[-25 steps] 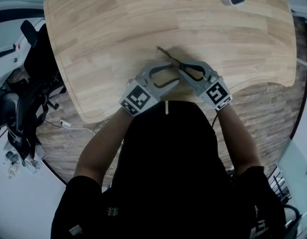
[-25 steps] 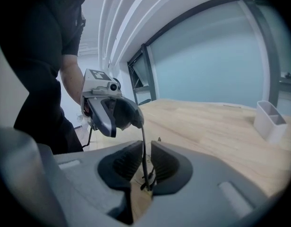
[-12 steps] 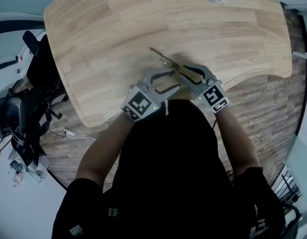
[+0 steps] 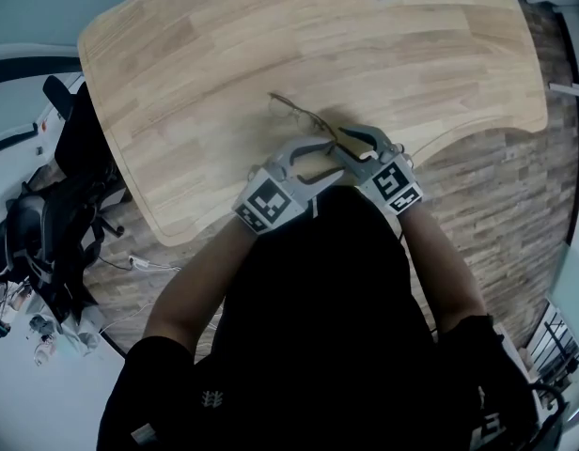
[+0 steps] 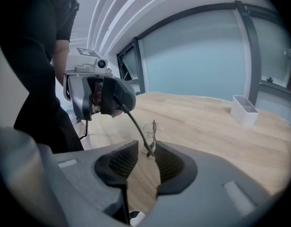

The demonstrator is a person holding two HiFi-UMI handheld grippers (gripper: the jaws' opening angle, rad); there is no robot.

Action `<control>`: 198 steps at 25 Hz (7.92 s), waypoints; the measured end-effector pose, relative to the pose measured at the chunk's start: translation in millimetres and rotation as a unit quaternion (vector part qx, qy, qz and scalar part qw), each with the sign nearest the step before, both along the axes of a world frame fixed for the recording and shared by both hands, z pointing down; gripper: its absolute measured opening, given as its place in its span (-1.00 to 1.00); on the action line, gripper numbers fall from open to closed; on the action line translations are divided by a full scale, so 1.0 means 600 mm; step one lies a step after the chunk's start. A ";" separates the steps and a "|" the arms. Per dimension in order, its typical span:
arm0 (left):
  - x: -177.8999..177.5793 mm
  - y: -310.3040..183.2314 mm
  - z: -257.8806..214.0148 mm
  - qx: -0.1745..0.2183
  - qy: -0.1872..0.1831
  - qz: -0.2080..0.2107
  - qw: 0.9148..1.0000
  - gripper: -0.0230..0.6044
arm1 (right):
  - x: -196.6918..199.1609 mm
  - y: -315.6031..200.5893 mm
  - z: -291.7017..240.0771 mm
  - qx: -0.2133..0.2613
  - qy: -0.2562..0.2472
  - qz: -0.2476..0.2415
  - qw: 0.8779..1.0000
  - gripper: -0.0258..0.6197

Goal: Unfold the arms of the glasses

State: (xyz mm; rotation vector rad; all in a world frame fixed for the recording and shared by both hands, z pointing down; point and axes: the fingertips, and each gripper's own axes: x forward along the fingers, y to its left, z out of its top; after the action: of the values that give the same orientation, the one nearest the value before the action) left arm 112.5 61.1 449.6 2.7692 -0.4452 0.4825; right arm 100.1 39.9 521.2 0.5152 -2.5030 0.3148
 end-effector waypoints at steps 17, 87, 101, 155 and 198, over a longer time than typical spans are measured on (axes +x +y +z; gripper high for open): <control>-0.091 -0.069 0.017 0.009 -0.067 -0.087 0.994 -0.29 | 0.021 -0.120 0.008 0.001 0.013 0.070 0.997 -0.61; -0.178 -0.166 0.144 -0.018 -0.114 -0.134 0.984 -0.79 | -0.129 -0.155 -0.057 -0.111 -0.114 0.096 0.983 -0.03; -0.218 -0.125 0.111 -0.005 -0.124 -0.164 0.979 -0.63 | -0.165 -0.117 -0.090 -0.104 -0.126 0.062 0.985 -0.03; -0.326 0.020 0.109 -0.043 -0.132 -0.273 0.952 -0.63 | -0.193 -0.063 -0.090 -0.076 -0.079 -0.041 0.993 -0.05; -0.298 -0.040 0.163 -0.118 -0.068 -0.324 0.936 -0.34 | -0.202 -0.019 0.030 -0.015 0.003 -0.234 0.972 -0.83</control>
State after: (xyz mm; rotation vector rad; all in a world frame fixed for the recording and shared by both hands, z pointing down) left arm -66.3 37.4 547.5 2.1875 -1.1903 0.5131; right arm -21.3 28.8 539.3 -0.0949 -2.5150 0.1644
